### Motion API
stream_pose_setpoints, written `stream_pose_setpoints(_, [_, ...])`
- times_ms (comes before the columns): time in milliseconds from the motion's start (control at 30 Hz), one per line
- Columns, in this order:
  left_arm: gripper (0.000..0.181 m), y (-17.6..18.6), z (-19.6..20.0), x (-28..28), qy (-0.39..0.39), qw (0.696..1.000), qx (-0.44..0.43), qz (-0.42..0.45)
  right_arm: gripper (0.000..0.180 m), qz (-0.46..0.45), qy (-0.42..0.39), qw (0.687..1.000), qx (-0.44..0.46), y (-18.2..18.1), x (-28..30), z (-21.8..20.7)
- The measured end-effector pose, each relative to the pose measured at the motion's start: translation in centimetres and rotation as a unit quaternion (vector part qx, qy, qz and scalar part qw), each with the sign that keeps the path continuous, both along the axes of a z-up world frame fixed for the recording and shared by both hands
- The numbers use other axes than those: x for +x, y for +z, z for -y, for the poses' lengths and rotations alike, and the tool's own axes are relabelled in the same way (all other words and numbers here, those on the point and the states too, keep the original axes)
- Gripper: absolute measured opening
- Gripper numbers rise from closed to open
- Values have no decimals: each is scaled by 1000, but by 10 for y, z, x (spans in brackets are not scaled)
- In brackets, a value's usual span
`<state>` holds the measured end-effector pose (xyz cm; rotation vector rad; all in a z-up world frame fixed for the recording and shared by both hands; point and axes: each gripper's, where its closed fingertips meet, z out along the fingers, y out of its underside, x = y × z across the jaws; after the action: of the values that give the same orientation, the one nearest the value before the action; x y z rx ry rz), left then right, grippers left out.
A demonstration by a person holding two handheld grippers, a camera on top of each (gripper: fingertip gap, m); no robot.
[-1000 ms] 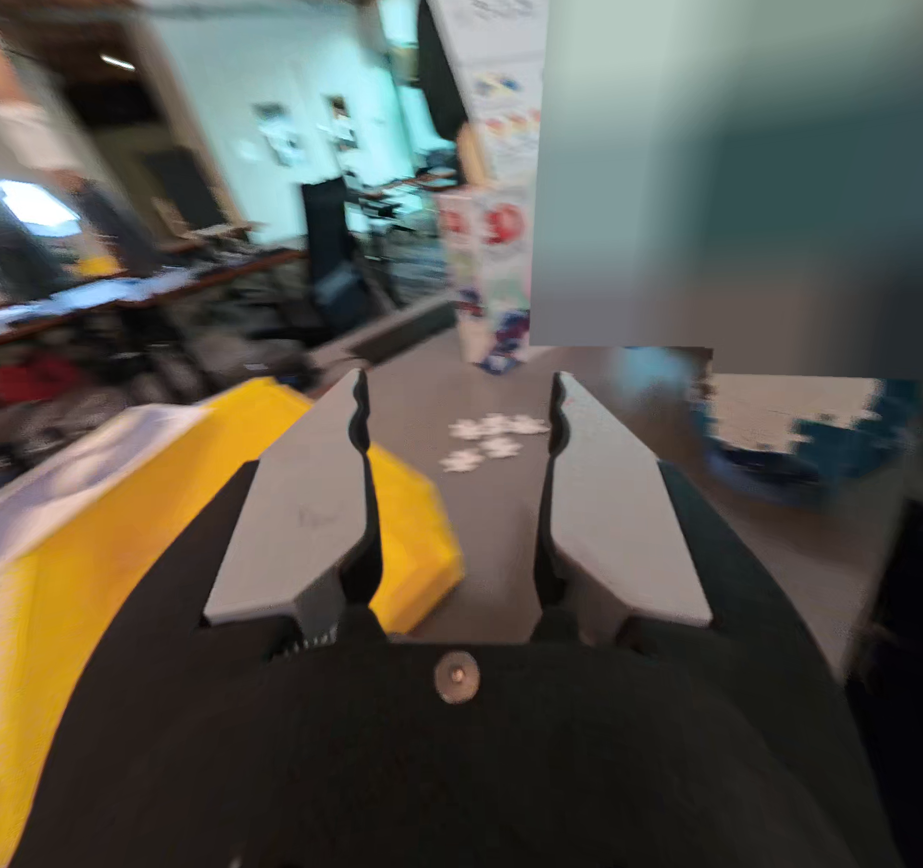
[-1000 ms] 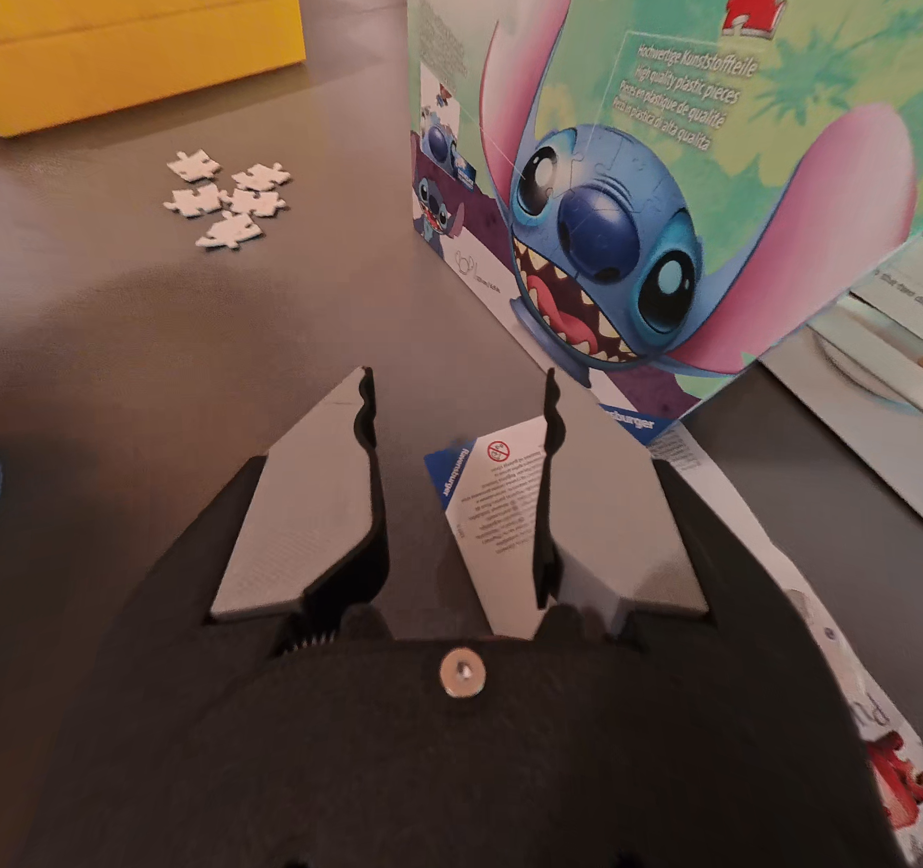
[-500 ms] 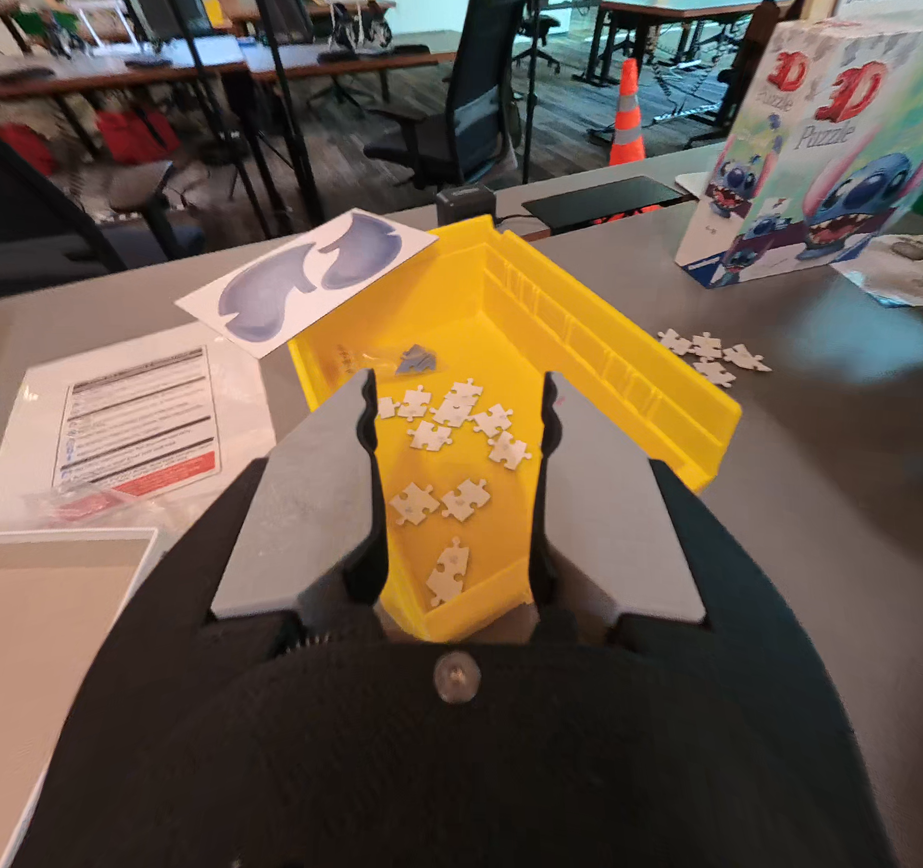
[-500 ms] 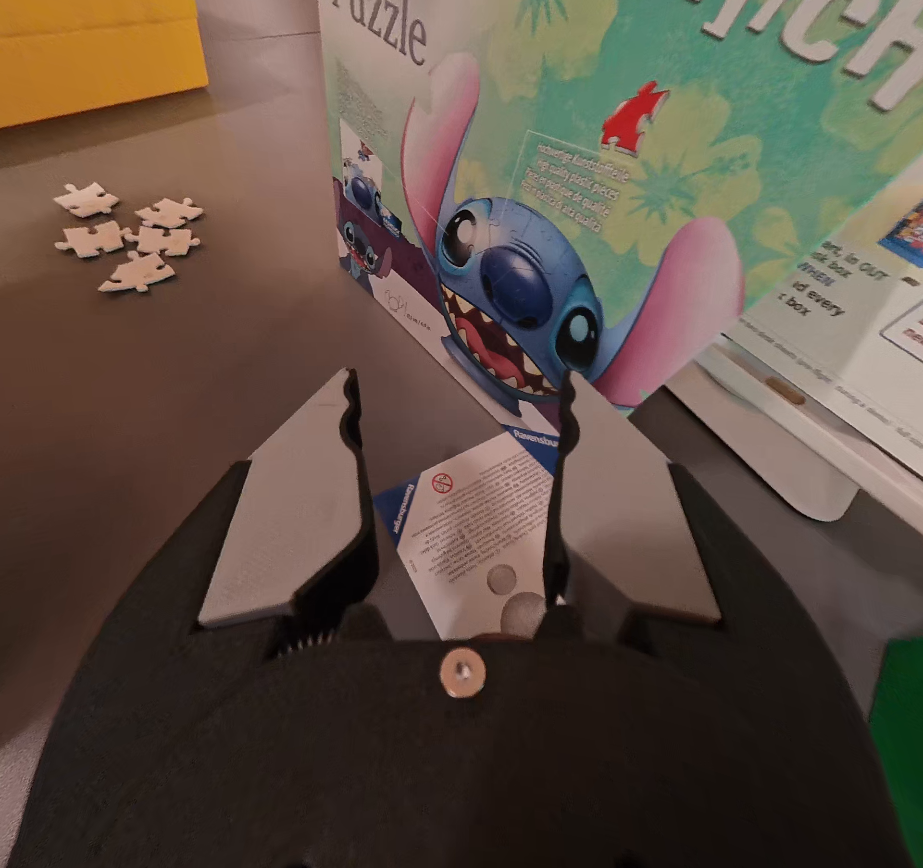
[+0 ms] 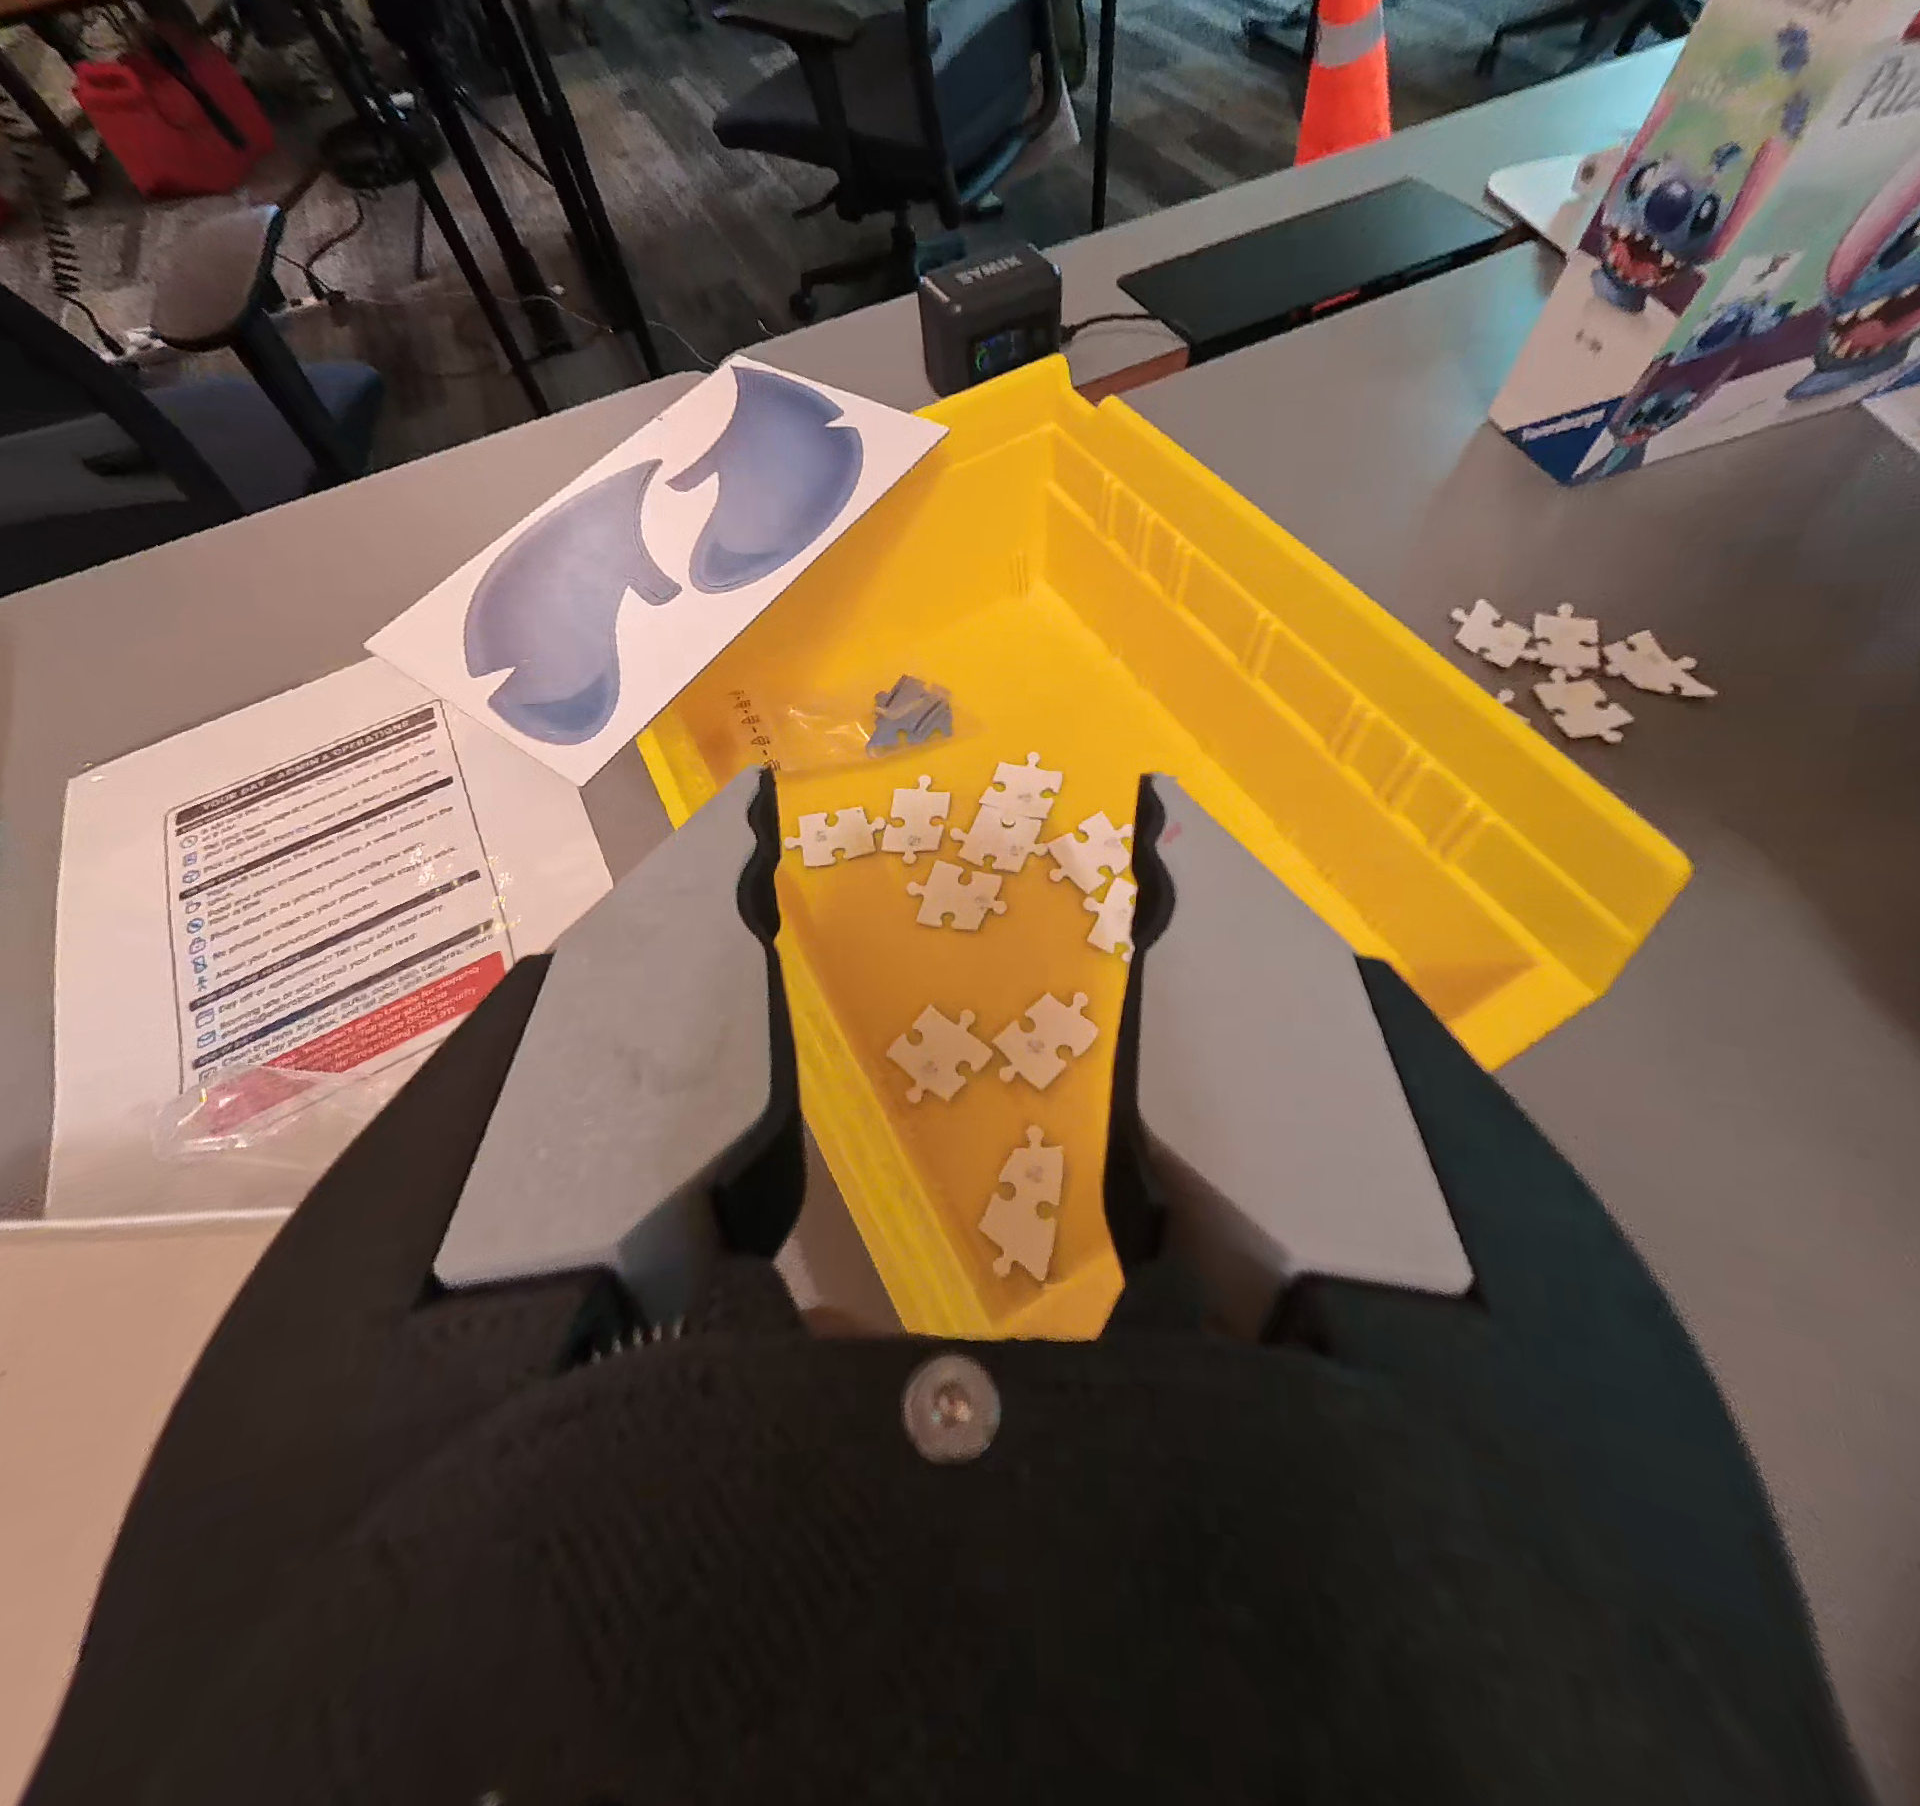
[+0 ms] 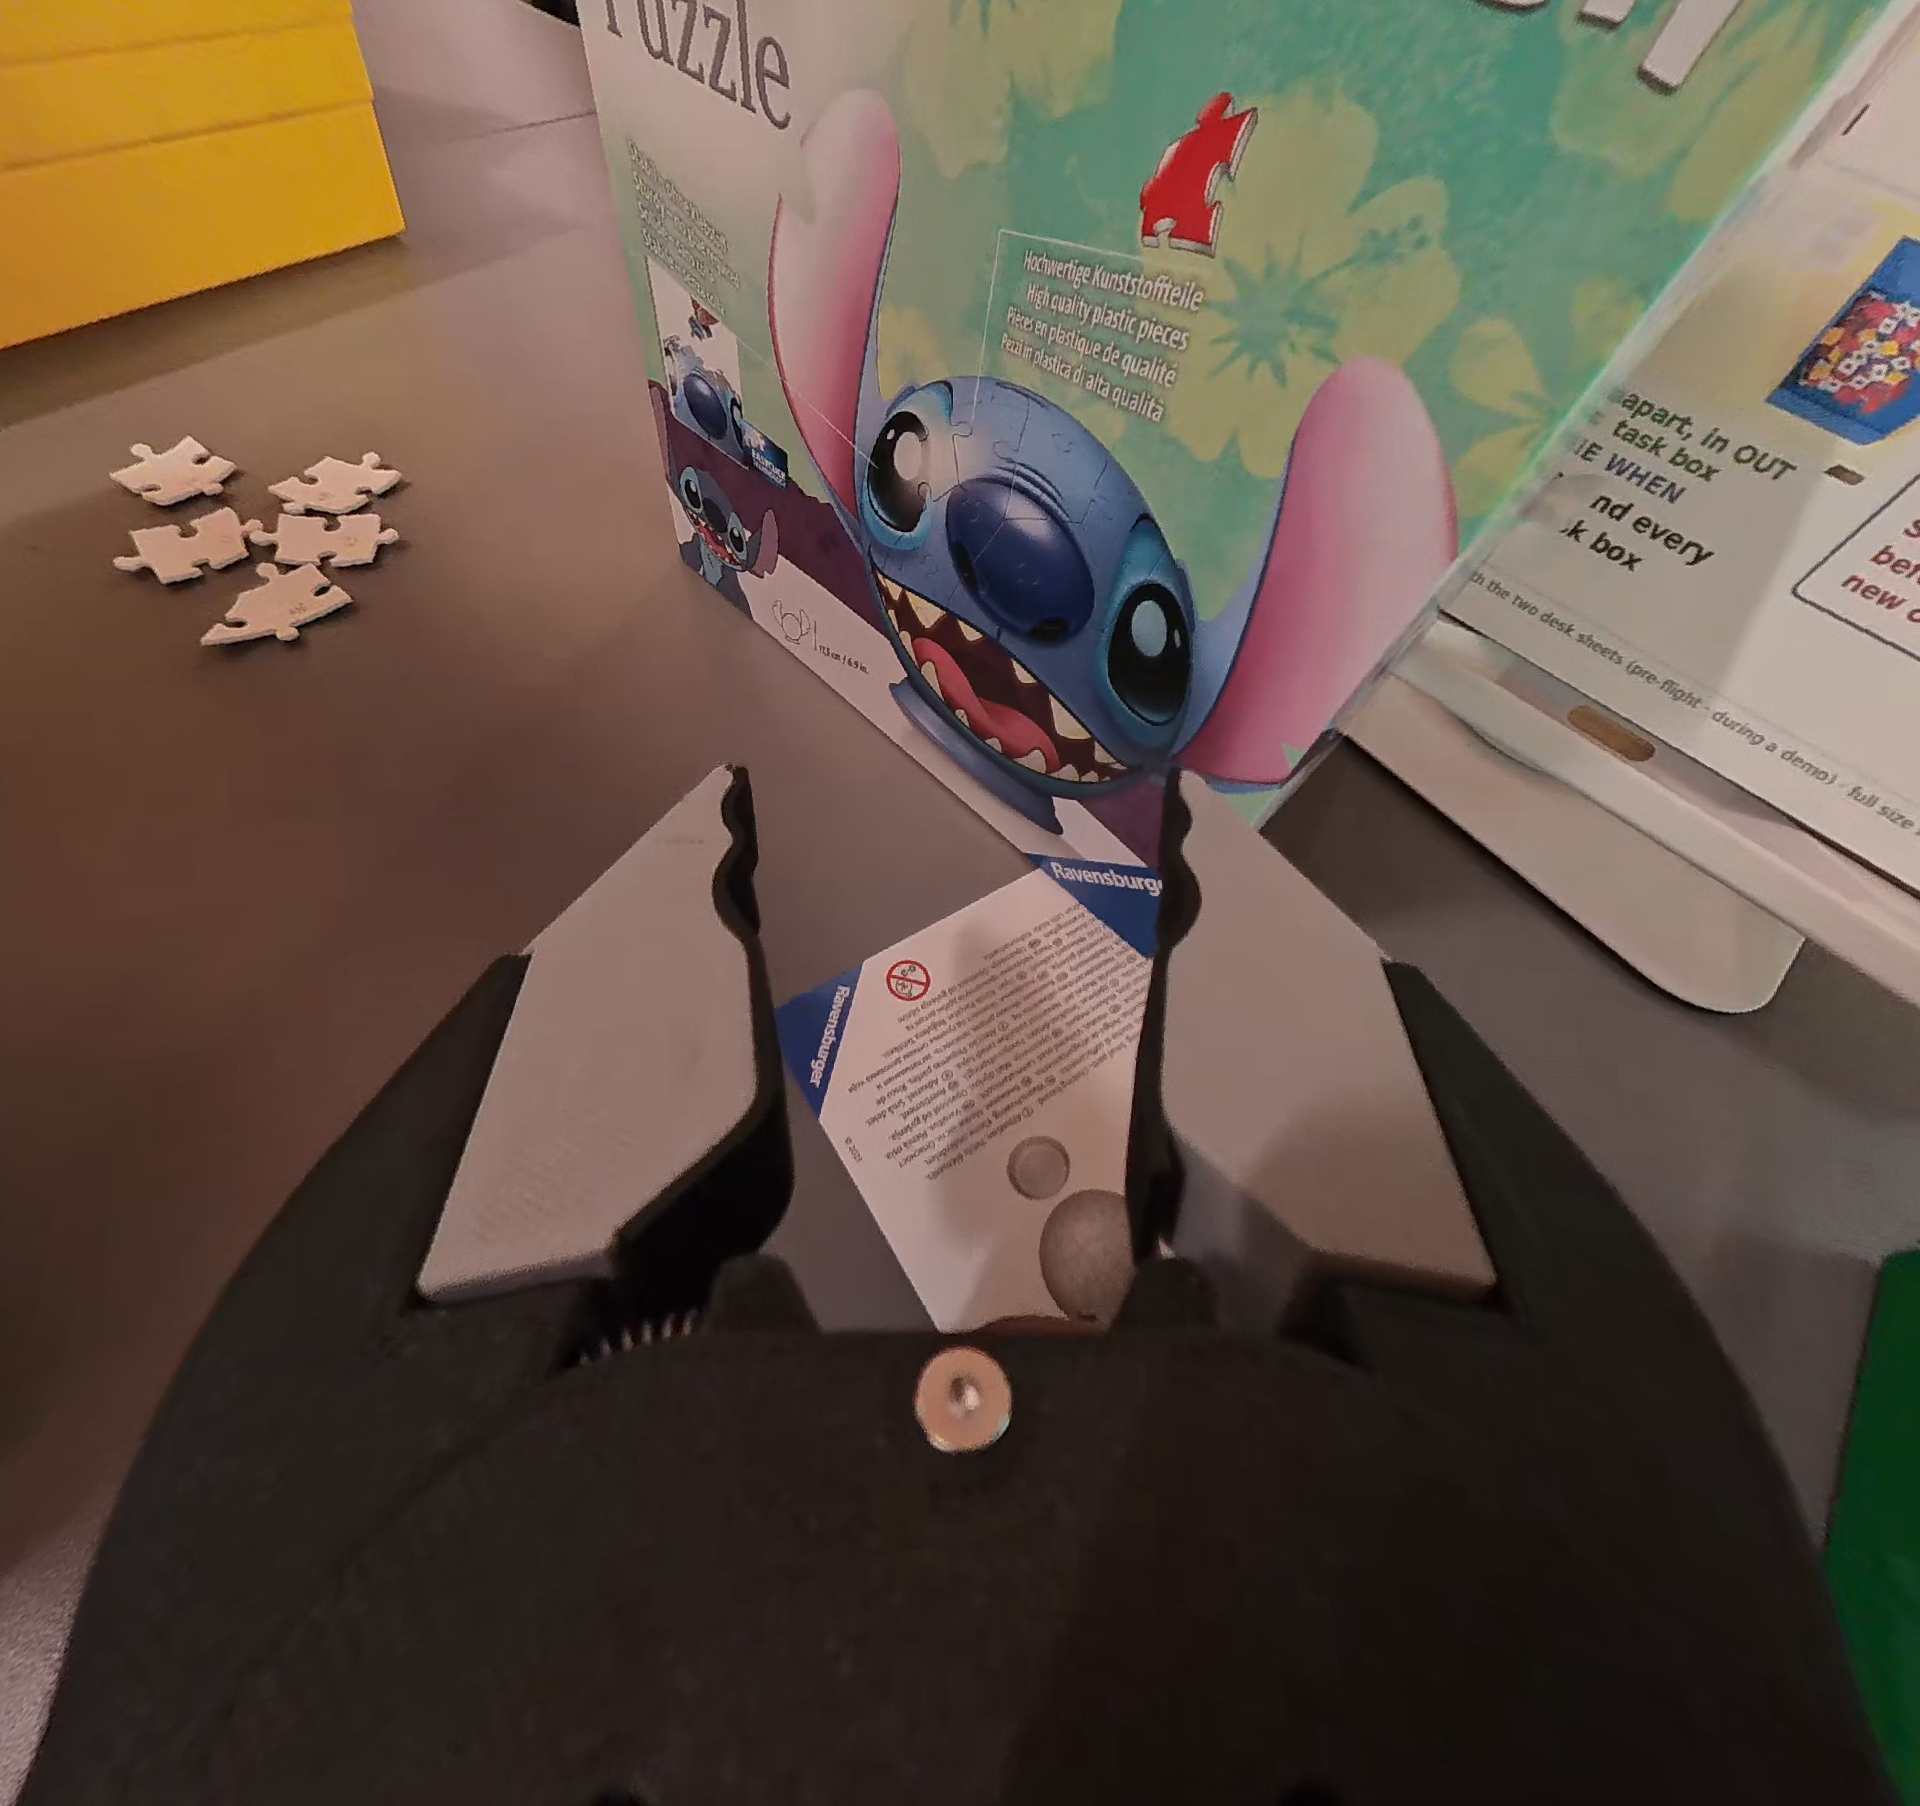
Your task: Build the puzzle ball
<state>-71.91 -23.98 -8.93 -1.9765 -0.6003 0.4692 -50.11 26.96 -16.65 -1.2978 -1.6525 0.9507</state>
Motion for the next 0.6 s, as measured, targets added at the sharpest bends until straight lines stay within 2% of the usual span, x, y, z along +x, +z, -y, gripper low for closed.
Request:
stream_pose_setpoints(100, [65,-11,-6,4,-30,998,-29,36,75,6,3,1000,-5,-4,-1,1])
stream_pose_setpoints(300, [61,-40,-18,7,-87,980,-154,86,75,17,14,1000,-7,-10,-2,4])
stream_pose_setpoints(367, [59,-46,-17,-3,-78,973,-206,74,75,18,16,1000,-7,-11,-2,4])
stream_pose_setpoints(400, [55,-40,-9,-23,-36,973,-228,31,75,19,16,1000,-7,-11,-2,4])
stream_pose_setpoints(467, [48,-13,5,-54,32,976,-214,-36,74,17,18,1000,-10,-11,-1,4])
stream_pose_setpoints(533, [48,0,0,-51,19,989,-148,-9,74,16,19,1000,-12,-10,0,3])
stream_pose_setpoints(600, [49,1,-6,-46,7,992,-122,13,74,13,20,1000,-19,-9,1,3])
